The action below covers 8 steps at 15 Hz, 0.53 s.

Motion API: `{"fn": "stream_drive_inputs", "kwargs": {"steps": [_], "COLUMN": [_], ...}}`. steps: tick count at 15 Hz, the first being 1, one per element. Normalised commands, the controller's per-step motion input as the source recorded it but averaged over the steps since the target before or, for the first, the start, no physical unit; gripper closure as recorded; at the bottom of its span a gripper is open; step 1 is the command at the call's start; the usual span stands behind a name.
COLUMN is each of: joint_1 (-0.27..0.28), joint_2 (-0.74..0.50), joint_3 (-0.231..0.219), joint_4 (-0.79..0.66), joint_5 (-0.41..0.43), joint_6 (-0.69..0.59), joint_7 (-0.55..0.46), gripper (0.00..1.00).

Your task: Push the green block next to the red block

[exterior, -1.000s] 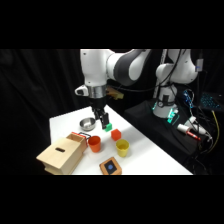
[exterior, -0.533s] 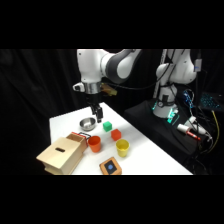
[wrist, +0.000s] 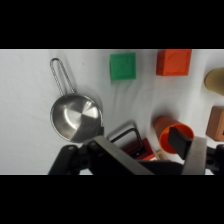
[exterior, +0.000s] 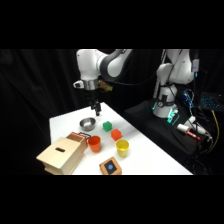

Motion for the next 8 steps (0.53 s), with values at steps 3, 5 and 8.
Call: {"fn": "stream_drive_inputs", "kwargs": {"steps": [3, 5, 8], "joint_1": [-0.123, -0.124, -0.113], "joint_2": [-0.17, -0.17, -0.15], "joint_3": [-0.032, -0.045, -0.049], "joint_4": [-0.20, -0.23, -0.24], "joint_5": [0.101, 0.094, 0.083], "joint_6": [0.09, 0.15, 0.21], "joint_7": [-0.46, -0.42, -0.35], "gripper": [0.00, 0.00, 0.00]}}
